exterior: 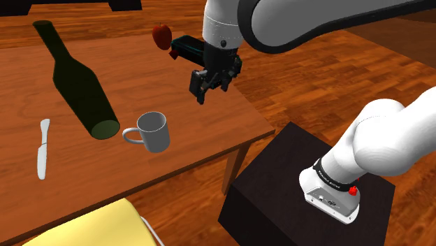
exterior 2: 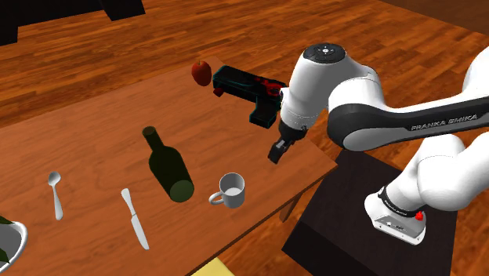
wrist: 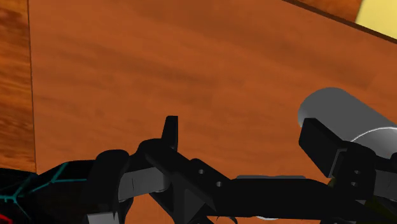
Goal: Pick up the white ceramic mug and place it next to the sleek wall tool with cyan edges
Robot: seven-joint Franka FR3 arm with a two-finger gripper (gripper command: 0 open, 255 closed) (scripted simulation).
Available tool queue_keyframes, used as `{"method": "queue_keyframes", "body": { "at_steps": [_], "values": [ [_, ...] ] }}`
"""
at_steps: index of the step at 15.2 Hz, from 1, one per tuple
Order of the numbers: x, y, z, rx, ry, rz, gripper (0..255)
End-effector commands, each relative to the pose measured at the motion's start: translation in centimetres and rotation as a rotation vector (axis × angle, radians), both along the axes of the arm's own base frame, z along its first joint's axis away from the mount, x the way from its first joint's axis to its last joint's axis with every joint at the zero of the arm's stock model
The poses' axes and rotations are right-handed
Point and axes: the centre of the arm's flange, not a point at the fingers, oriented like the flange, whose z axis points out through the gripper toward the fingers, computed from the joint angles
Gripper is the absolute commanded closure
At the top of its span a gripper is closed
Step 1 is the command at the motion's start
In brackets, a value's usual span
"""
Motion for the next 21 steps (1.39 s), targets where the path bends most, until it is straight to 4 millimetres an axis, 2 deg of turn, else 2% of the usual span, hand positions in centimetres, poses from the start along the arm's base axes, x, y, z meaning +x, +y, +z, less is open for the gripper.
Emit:
{"method": "queue_keyframes", "body": {
  "at_steps": [1, 10, 11, 18, 21],
  "values": [
    [1.1, 2.2, -1.1, 0.006, -0.014, -0.004, 0],
    [5.6, 12.0, -4.6, 0.021, -0.074, -0.017, 0],
    [5.8, 12.3, -4.7, 0.022, -0.076, -0.018, 0],
    [6.5, 12.3, -8.6, 0.022, -0.076, -0.018, 0],
    [6.5, 12.3, -8.6, 0.022, -0.076, -0.018, 0]
  ]
}}
